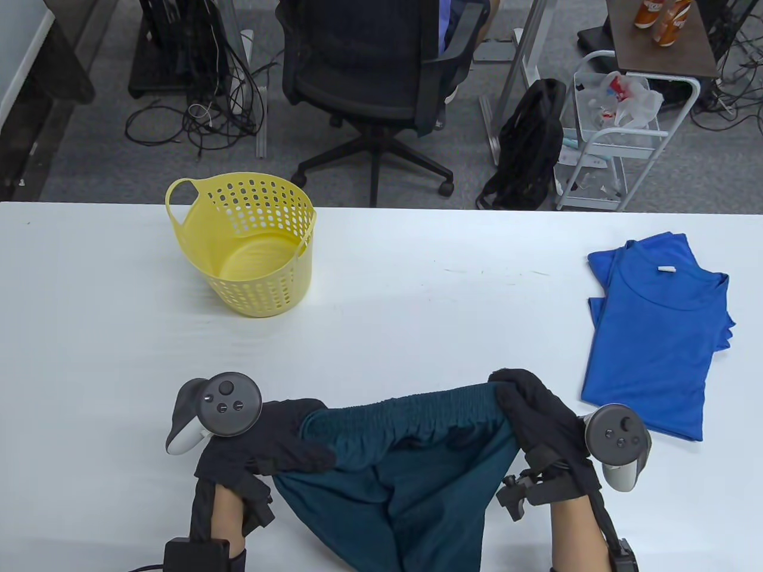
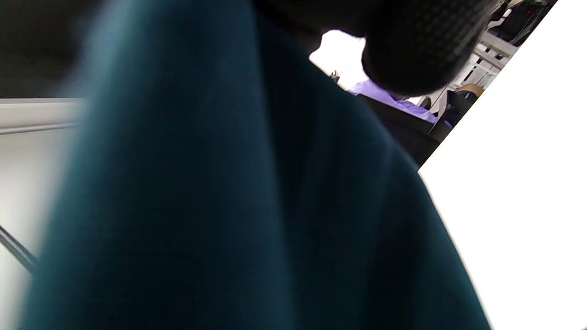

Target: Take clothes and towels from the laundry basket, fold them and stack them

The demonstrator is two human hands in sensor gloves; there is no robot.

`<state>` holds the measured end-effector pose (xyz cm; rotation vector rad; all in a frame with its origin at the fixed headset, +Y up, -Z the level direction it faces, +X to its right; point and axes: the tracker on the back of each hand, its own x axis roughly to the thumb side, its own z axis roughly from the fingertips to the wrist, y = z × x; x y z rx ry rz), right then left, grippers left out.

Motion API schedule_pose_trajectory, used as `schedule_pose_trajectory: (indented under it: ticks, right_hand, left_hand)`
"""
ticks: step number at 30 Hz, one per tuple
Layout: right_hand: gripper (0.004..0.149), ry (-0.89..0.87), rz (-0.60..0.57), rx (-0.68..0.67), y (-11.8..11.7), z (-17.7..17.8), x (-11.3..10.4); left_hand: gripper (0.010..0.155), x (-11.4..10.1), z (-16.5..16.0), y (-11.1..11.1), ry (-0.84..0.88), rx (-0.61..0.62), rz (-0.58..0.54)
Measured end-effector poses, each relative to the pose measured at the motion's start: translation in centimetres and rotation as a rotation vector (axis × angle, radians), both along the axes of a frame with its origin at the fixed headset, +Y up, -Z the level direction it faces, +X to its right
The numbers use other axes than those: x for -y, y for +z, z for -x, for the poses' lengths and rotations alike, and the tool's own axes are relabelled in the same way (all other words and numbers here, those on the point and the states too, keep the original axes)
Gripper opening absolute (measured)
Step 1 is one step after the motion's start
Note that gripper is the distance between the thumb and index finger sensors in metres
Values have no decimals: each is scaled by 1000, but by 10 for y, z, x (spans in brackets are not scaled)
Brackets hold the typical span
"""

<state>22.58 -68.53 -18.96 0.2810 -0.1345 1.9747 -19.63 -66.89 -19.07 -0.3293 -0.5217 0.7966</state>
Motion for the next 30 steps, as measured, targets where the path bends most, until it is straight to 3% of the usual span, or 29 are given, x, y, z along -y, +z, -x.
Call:
schedule_pose_trajectory:
  ticks: [4,6,8,11,14,17,19,22,23,25,27,29,30]
  right_hand:
    - [47,-27,19,27,-2,-7,5]
    - [47,-32,29,33,-3,-11,8]
    - [48,-55,43,4,-5,-13,10]
    - [55,-23,83,-49,-6,-11,9]
    - [71,100,156,-133,-6,-8,4]
    - [55,249,173,-120,-4,-5,-1]
    - [43,247,134,-76,-1,-6,-5]
    - [42,248,67,-13,6,-8,-18]
    - [42,310,28,35,10,-9,-24]
    - [42,392,-30,109,15,-9,-33]
    - [41,372,-31,145,19,-8,-38]
    - [44,160,123,-21,14,-9,-36]
    - [45,-64,300,-200,5,-10,-33]
  left_hand:
    - [75,3,5,-4,47,-15,-2]
    - [56,8,10,-6,165,-67,38]
    - [55,12,13,-8,216,-114,60]
    - [55,12,16,-7,115,-214,11]
    - [56,9,14,-5,-21,-307,-54]
    - [61,8,8,-4,-158,-317,-69]
    - [62,6,5,-3,-215,-326,-91]
    - [61,-4,6,3,-193,-420,-222]
    - [60,-9,6,6,-173,-474,-295]
    - [56,-13,4,8,-131,-488,-341]
    - [54,-13,4,7,-63,-463,-266]
    - [51,-11,8,1,106,-391,-93]
    - [51,-10,12,-7,201,-345,67]
